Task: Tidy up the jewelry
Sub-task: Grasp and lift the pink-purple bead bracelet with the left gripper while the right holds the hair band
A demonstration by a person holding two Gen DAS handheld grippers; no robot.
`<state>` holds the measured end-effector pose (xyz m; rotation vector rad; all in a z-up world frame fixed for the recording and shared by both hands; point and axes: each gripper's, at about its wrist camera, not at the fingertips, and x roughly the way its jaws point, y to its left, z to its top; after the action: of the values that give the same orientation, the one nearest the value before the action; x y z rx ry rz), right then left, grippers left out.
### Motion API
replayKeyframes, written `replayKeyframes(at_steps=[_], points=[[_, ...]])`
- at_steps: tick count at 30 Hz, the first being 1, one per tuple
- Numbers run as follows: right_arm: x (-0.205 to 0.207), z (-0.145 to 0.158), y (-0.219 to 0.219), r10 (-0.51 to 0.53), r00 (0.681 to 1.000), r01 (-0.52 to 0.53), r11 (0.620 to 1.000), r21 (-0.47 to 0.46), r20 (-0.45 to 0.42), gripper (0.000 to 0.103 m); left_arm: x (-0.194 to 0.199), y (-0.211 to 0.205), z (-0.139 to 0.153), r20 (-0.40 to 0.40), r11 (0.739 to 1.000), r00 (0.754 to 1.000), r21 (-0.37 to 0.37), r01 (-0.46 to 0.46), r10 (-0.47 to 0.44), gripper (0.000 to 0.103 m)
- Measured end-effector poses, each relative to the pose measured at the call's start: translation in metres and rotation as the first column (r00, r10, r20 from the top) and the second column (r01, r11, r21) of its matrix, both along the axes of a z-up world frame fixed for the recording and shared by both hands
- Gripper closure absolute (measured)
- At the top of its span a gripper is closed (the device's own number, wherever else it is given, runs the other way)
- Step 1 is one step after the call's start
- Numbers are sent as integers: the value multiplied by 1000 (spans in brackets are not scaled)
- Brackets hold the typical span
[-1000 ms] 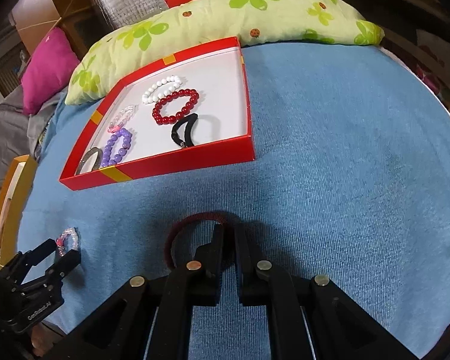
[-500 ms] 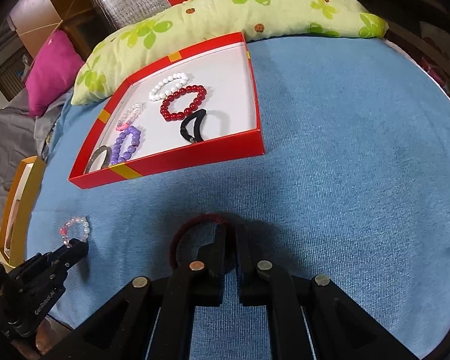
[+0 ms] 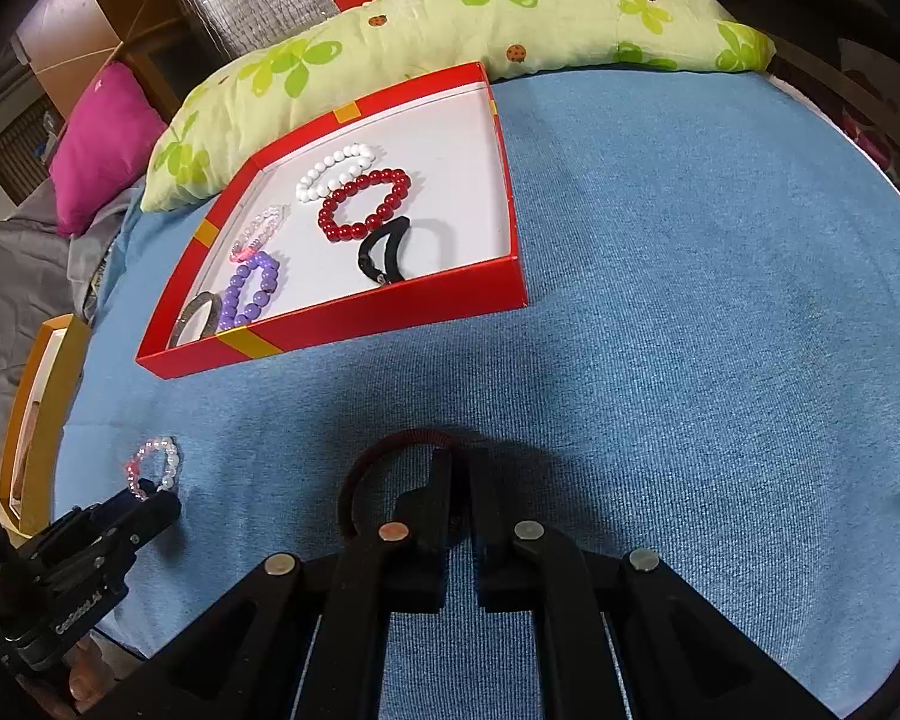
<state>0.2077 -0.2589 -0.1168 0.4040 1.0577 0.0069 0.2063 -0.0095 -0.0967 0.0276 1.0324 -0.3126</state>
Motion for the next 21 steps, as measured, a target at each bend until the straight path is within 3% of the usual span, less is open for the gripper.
replayKeyframes(at_steps=[4, 13, 18, 21], points=[[0, 0, -2, -3, 1000, 3, 1000, 12, -1, 96, 4, 7, 0, -3, 1000, 1000, -9, -20, 20, 49], [-3, 1, -2, 1, 1000, -2, 1000, 17, 2, 96, 4, 1, -3, 44, 998, 999, 62, -6, 4, 49], [-5, 1, -2, 5, 1000, -5, 1000, 16, 4, 95, 0, -9, -4, 46, 997, 998, 63, 39, -42, 74], [-5, 1, -2, 4, 1000, -4, 1000, 19, 4, 95, -2, -16, -4, 50, 996, 996, 63, 67, -71, 81]])
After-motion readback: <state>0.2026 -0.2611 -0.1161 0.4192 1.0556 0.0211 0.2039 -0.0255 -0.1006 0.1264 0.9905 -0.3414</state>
